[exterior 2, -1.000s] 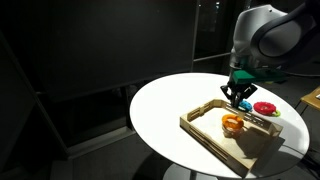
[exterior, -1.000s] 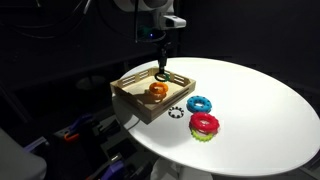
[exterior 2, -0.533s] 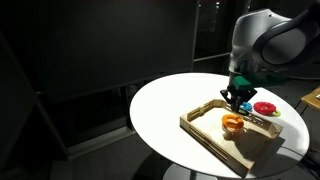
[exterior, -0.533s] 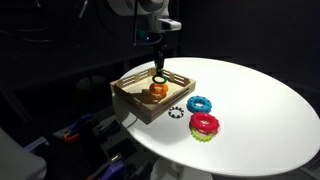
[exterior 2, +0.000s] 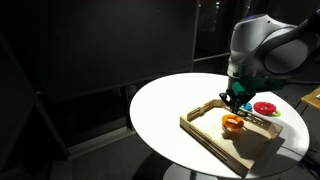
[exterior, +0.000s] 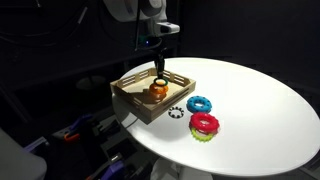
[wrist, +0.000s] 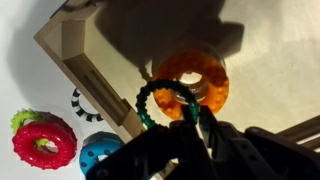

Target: Put the green ring in the box

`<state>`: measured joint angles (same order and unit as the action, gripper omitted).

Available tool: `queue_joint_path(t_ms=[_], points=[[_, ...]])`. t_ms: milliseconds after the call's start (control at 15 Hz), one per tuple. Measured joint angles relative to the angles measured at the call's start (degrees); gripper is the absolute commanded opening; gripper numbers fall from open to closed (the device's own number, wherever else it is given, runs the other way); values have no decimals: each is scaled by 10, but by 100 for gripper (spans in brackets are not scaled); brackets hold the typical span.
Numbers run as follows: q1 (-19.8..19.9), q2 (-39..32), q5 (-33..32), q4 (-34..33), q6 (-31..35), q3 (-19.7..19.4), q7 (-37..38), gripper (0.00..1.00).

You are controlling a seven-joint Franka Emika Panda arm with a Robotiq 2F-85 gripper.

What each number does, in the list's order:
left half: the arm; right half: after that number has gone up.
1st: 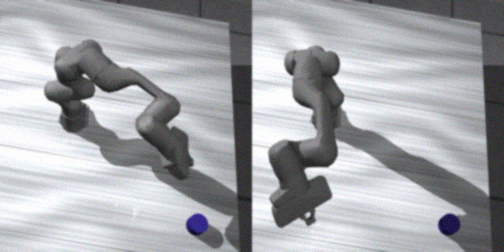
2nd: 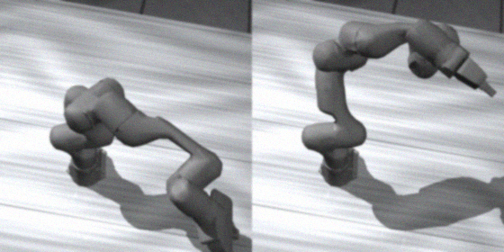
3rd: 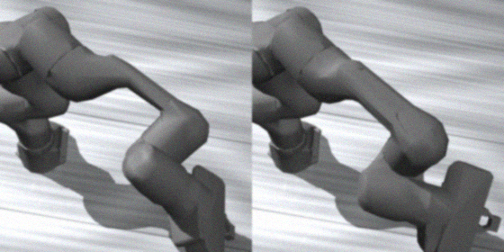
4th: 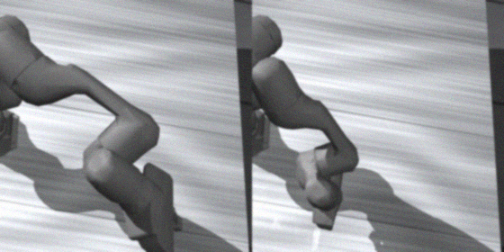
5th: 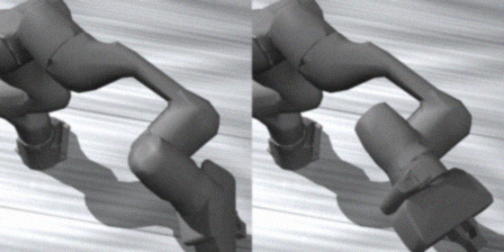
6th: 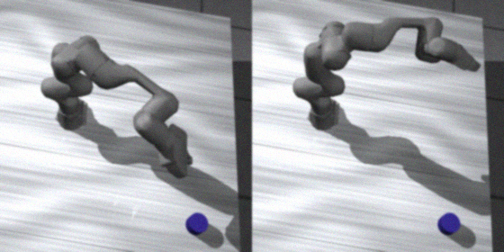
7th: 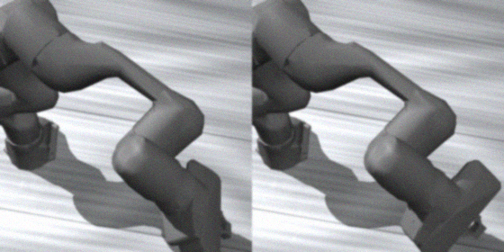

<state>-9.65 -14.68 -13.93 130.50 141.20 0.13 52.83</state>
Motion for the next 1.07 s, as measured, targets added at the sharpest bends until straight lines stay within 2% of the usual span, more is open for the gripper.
queue_joint_path(t_ms=[467, 533, 600, 733, 800, 1067], points=[[-12, -14, -3, 0, 9, -1, 26, 5], [-14, -16, -3, 0, 10, -1, 29, 18], [-16, -17, -3, 0, 10, -1, 32, 40], [-17, -18, -3, 0, 10, -2, 33, 44], [-17, -19, -3, 0, 10, -2, 34, 50], [-17, -19, -3, 0, 10, -7, 34, 81]])
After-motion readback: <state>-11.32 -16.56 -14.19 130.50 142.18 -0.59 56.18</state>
